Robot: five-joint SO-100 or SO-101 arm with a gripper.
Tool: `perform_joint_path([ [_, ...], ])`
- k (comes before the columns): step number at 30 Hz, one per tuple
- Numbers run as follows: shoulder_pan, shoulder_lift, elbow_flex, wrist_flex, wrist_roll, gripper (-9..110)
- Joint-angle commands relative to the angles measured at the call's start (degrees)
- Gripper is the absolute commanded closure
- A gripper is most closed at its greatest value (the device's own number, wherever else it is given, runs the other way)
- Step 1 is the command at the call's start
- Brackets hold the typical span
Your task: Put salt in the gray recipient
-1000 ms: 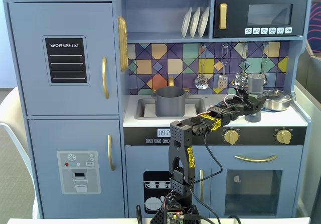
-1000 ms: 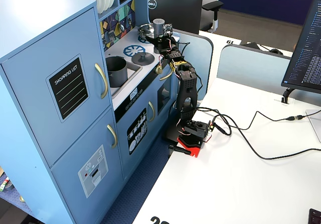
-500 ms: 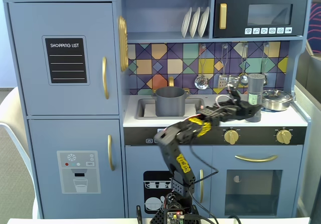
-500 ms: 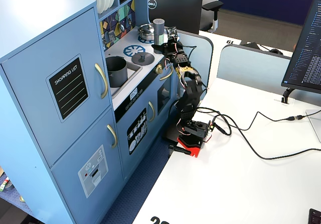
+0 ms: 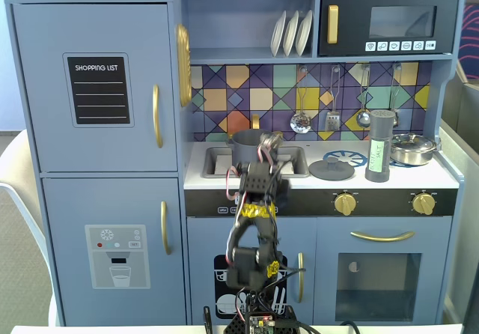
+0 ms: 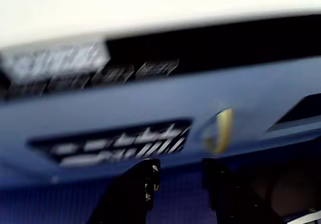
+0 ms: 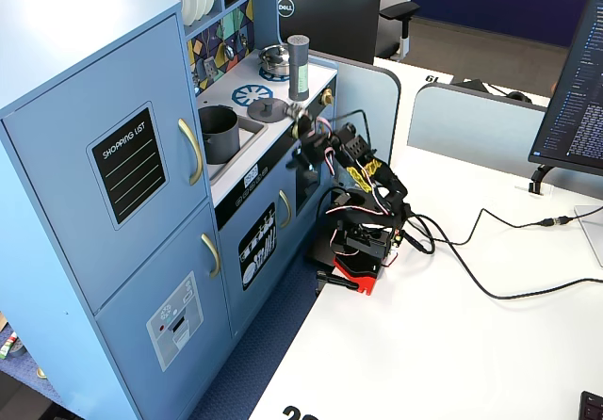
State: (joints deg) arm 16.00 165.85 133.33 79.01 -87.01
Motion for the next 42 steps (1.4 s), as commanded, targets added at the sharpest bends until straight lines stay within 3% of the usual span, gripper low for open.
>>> perform_joint_path([
  [1, -4.7, 5.5, 14.6, -4.1, -0.2, 101],
  [6, -7.6, 5.3, 31.5, -17.0, 1.0, 101],
  [9, -10.8, 6.4, 36.5, -18.7, 1.2, 101],
  [16, -12.6, 16.4, 43.5, -11.1, -1.7, 101],
  [24, -15.3, 18.6, 45.3, -3.3, 1.7, 101],
  [42, -13.6, 18.6, 45.3, -3.3, 1.1, 100],
])
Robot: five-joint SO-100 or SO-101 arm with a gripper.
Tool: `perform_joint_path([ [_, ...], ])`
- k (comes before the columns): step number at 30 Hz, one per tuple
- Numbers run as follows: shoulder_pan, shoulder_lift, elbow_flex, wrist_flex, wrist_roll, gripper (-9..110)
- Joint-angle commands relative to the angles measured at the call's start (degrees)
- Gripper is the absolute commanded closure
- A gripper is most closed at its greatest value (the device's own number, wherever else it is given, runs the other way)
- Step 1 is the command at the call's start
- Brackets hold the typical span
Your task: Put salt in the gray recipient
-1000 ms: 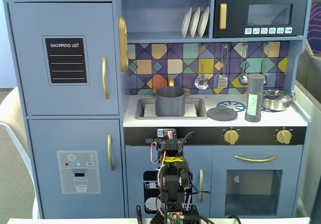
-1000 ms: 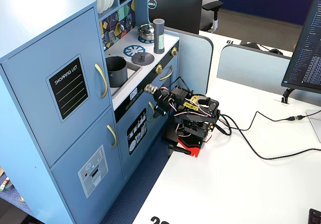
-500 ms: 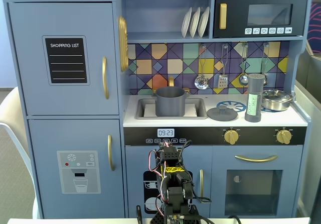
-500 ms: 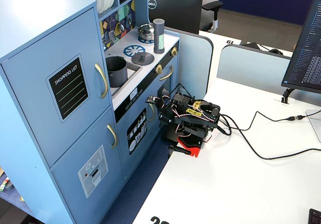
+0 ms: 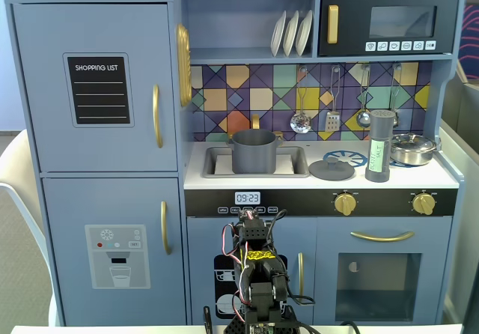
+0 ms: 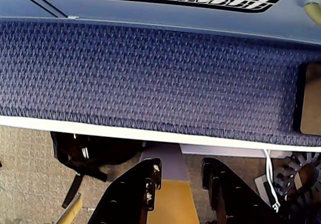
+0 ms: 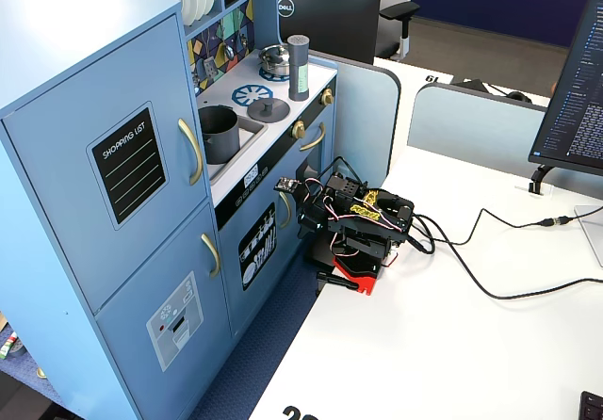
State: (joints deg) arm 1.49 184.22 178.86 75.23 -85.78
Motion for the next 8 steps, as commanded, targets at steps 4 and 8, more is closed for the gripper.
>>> perform_joint_path([
  [4, 0.9, 0.3, -0.3, 0.4, -0.1, 99],
  [8, 0.9, 0.3, -0.3, 0.4, -0.1, 99],
])
